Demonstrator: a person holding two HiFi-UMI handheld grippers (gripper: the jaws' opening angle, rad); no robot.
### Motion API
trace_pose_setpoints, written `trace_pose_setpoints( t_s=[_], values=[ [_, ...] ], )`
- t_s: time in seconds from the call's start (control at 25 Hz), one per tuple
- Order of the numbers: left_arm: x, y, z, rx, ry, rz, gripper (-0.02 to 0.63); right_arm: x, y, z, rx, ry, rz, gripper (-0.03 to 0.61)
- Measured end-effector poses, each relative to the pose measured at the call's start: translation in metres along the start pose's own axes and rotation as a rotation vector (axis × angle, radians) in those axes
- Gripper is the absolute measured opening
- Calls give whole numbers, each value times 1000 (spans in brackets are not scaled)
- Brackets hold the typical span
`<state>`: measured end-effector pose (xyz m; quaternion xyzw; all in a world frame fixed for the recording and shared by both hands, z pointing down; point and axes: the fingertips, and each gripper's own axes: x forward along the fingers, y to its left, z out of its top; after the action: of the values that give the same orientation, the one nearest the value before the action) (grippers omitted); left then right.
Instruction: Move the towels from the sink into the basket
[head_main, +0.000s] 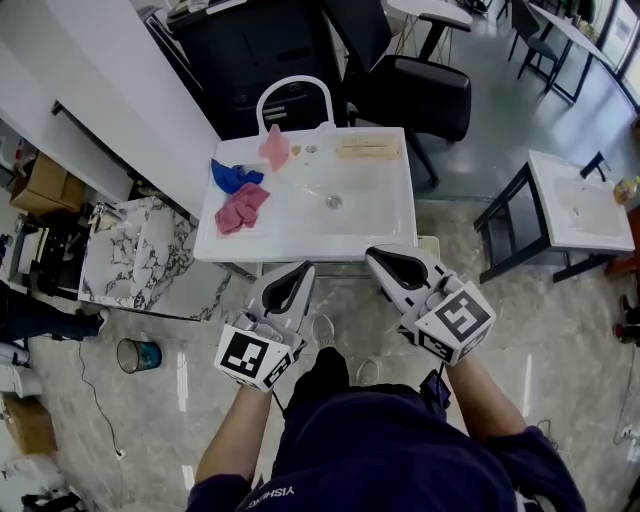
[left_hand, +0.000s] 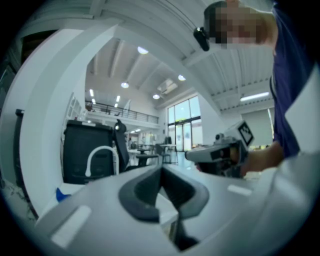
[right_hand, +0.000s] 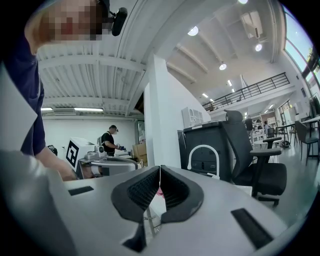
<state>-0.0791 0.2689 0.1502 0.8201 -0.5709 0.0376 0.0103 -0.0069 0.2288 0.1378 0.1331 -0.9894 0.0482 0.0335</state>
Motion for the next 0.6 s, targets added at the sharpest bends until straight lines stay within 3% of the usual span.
trace_pose_setpoints(
  t_s=[0.28, 0.6],
  values=[
    [27, 39, -13, -31, -4, -18, 3, 29, -31, -5, 0, 32, -31, 6],
    [56, 115, -26, -55, 10, -36, 3, 106, -65, -13, 23, 56, -51, 6]
  ],
)
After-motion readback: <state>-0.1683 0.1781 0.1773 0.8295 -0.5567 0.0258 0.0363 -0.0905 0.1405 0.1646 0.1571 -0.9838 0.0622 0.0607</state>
